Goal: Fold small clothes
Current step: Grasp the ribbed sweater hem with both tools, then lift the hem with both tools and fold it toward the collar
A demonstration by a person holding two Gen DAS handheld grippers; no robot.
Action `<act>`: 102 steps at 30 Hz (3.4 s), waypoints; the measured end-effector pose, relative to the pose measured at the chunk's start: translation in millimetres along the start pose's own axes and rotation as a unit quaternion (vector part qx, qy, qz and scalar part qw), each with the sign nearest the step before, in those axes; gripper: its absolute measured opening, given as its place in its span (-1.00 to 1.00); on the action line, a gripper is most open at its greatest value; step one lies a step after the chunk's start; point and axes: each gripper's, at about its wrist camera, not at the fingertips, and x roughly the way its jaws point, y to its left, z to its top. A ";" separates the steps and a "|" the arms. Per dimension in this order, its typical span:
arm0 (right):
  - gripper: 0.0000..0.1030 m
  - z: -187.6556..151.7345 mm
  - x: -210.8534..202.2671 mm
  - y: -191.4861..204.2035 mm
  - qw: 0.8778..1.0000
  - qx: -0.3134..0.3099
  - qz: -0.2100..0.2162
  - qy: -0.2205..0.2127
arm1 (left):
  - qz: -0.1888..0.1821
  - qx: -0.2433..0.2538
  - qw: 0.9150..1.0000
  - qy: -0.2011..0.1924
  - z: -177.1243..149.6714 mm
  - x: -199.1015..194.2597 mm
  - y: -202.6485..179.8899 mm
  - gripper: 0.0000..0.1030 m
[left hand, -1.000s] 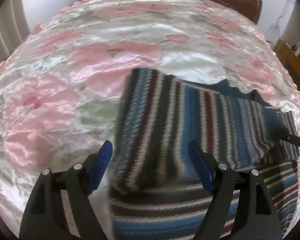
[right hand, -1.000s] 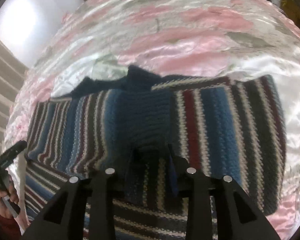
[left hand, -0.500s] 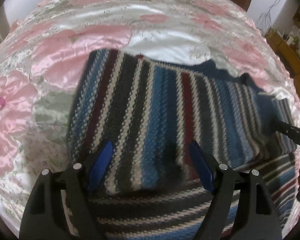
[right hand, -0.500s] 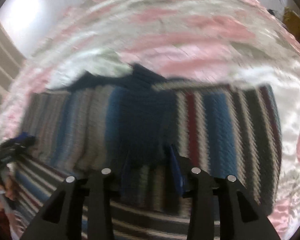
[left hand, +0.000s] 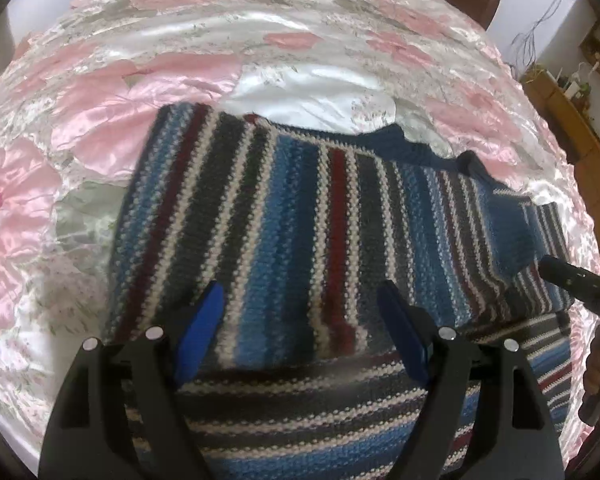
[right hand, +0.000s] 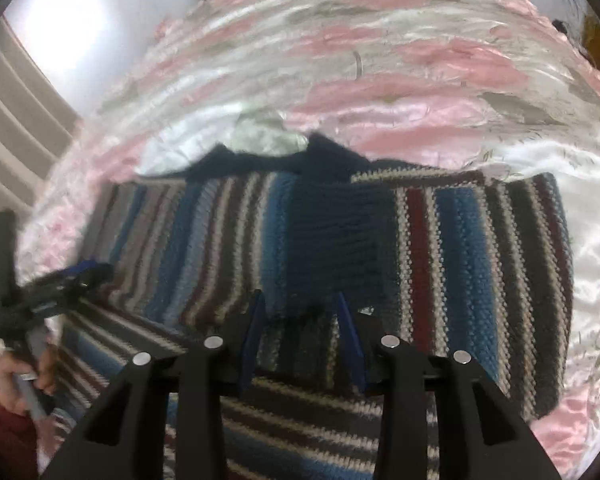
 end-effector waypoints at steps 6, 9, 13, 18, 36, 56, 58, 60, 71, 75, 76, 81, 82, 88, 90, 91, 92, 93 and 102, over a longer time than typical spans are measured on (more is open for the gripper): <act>-0.27 -21.1 37.2 -25.8 0.999 0.032 0.005 0.035 | -0.003 0.006 1.000 0.017 -6.4 20.7 7.6 0.53; -0.23 -23.3 38.6 -23.4 0.999 0.025 -0.002 0.027 | 0.003 0.014 1.000 0.017 -7.4 24.7 6.3 0.56; -0.20 -23.5 27.1 -10.5 0.999 0.006 -0.026 0.024 | 0.025 0.026 0.999 0.019 -6.5 24.1 -2.9 0.62; 0.14 -56.4 -47.2 -17.2 0.999 0.027 0.019 0.000 | 0.001 -0.006 1.000 0.005 -26.6 -39.9 4.3 0.66; 0.29 -309.1 -166.8 -36.5 0.991 0.096 0.019 0.090 | -0.004 -0.049 0.993 0.105 -271.2 -162.6 58.9 0.72; -0.49 -352.2 -143.8 -32.1 0.985 0.129 0.066 0.095 | -0.049 -0.100 0.986 0.122 -296.1 -143.3 31.7 -0.43; -0.70 -349.6 -147.1 -39.1 0.981 0.142 0.092 0.093 | -0.056 -0.115 0.985 0.115 -296.6 -146.6 36.6 -0.62; -0.77 -345.7 -154.3 -42.0 0.980 0.139 0.114 0.084 | -0.063 -0.131 0.983 0.110 -297.3 -149.0 41.0 -0.70; -0.80 -322.2 -186.6 -35.1 0.980 0.117 0.152 0.045 | -0.100 -0.131 0.984 0.073 -280.4 -177.6 36.6 -0.78; -0.81 -301.7 -201.7 -43.7 0.975 0.136 0.171 0.026 | -0.139 -0.133 0.979 0.065 -264.8 -182.2 38.3 -0.78; -0.81 -297.1 -204.2 -45.6 0.976 0.137 0.169 0.024 | -0.147 -0.134 0.978 0.063 -260.1 -182.3 39.1 -0.78; -0.81 -263.6 -201.8 -54.3 0.976 0.149 0.158 0.009 | -0.174 -0.161 0.970 0.056 -225.5 -171.8 51.3 -0.78; -0.81 -254.8 -197.0 -57.6 0.976 0.153 0.156 0.010 | -0.171 -0.164 0.970 0.054 -220.2 -169.5 52.4 -0.78; -0.81 -207.4 -158.4 -88.8 0.968 0.187 0.164 0.029 | -0.157 -0.191 0.968 0.042 -186.5 -144.3 64.9 -0.77; -0.81 -197.0 -145.9 -97.3 0.965 0.196 0.169 0.035 | -0.142 -0.192 0.970 0.044 -178.9 -130.4 66.5 -0.77; -0.81 -191.2 -138.0 -101.3 0.964 0.198 0.172 0.039 | -0.136 -0.195 0.970 0.048 -175.9 -121.5 67.7 -0.77; -0.81 -187.6 -132.1 -103.7 0.964 0.199 0.170 0.043 | -0.133 -0.197 0.970 0.052 -174.6 -115.6 69.0 -0.77; -0.81 -184.3 -126.3 -105.6 0.964 0.200 0.168 0.047 | -0.130 -0.198 0.970 0.056 -172.8 -109.6 70.2 -0.74; -0.65 -181.8 -92.5 -122.1 0.954 0.231 0.178 0.074 | -0.145 -0.206 0.964 0.087 -157.3 -80.3 80.5 -0.45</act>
